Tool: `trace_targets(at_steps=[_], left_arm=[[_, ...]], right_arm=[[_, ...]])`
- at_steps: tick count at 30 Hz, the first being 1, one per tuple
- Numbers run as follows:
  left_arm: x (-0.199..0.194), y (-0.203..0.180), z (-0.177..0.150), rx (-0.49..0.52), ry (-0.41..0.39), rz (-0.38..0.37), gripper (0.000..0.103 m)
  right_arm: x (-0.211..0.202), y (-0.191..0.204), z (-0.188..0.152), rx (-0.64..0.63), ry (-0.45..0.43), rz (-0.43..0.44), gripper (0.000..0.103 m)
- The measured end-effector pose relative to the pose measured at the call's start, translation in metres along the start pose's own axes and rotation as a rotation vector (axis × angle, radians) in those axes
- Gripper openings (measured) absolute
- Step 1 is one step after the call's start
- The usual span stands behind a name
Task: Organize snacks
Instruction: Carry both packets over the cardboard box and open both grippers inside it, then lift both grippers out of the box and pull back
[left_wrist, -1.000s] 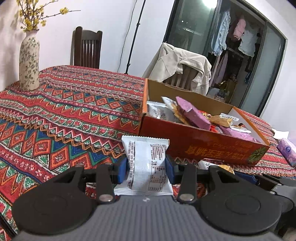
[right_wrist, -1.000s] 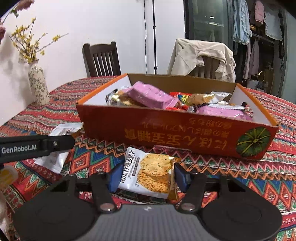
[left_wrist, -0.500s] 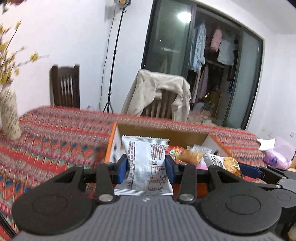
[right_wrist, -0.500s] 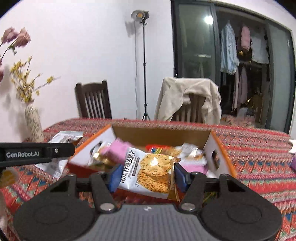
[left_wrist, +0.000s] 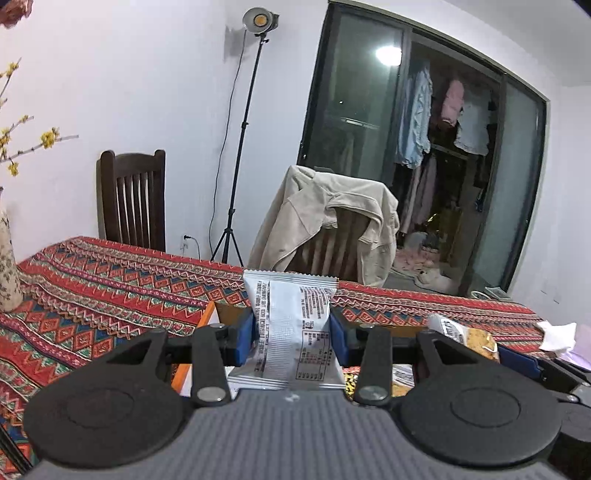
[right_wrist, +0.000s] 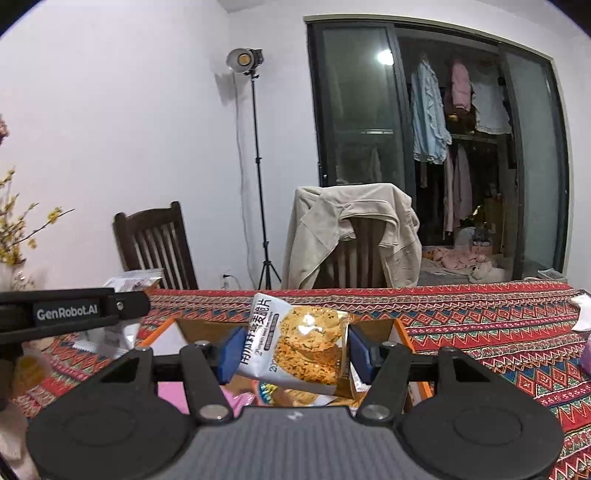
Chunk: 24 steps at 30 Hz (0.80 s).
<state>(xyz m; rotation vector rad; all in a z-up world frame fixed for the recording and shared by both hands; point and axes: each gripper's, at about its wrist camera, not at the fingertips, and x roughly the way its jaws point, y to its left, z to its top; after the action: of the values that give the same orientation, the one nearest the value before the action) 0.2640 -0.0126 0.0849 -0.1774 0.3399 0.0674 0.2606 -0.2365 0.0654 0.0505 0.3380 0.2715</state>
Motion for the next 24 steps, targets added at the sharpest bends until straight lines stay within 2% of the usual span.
trace_targets(at_steps=[4, 10, 13, 14, 16, 17, 18, 20, 24], left_arm=[[0.019, 0.010, -0.007, -0.026, 0.017, 0.026, 0.043], [0.037, 0.017, -0.019, -0.002, 0.058, 0.031, 0.043], [0.040, 0.020, -0.024, -0.005, 0.074, 0.036, 0.044], [0.040, 0.021, -0.025, -0.010, 0.074, 0.036, 0.049], [0.038, 0.023, -0.025, -0.020, 0.057, 0.033, 0.070], [0.035, 0.023, -0.025, -0.024, 0.041, 0.041, 0.092], [0.032, 0.023, -0.025, -0.027, 0.022, 0.053, 0.103], [0.026, 0.023, -0.025, -0.031, -0.018, 0.052, 0.103], [0.023, 0.023, -0.023, -0.037, -0.020, 0.030, 0.103]], right_arm=[[0.016, -0.008, -0.012, 0.013, 0.017, 0.010, 0.059], [0.034, -0.017, -0.019, 0.028, 0.066, 0.003, 0.059], [0.041, -0.018, -0.023, 0.022, 0.100, -0.003, 0.063], [0.042, -0.018, -0.024, 0.026, 0.108, -0.003, 0.069], [0.042, -0.019, -0.025, 0.033, 0.111, -0.001, 0.075], [0.042, -0.020, -0.025, 0.038, 0.112, 0.001, 0.084], [0.042, -0.020, -0.025, 0.045, 0.114, 0.002, 0.089], [0.040, -0.020, -0.027, 0.053, 0.115, 0.006, 0.103], [0.040, -0.019, -0.028, 0.055, 0.120, -0.004, 0.103]])
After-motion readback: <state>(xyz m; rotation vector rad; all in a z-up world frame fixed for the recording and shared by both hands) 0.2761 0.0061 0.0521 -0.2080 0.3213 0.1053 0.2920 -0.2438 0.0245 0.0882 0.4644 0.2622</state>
